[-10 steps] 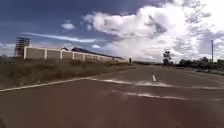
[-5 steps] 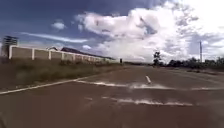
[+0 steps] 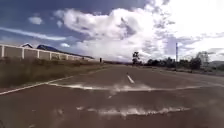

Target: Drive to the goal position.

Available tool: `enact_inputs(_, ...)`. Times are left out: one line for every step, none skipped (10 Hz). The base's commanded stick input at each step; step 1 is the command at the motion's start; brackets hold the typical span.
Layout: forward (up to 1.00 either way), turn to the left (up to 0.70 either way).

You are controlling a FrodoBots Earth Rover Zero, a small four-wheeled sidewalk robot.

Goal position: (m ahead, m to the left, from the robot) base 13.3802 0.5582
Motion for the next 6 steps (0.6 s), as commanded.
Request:
enact_inputs(1.0,0.0)
enact_inputs(1.0,0.0)
enact_inputs(1.0,-0.08)
enact_inputs(1.0,-0.11)
enact_inputs(1.0,-0.14)
enact_inputs(1.0,0.0)
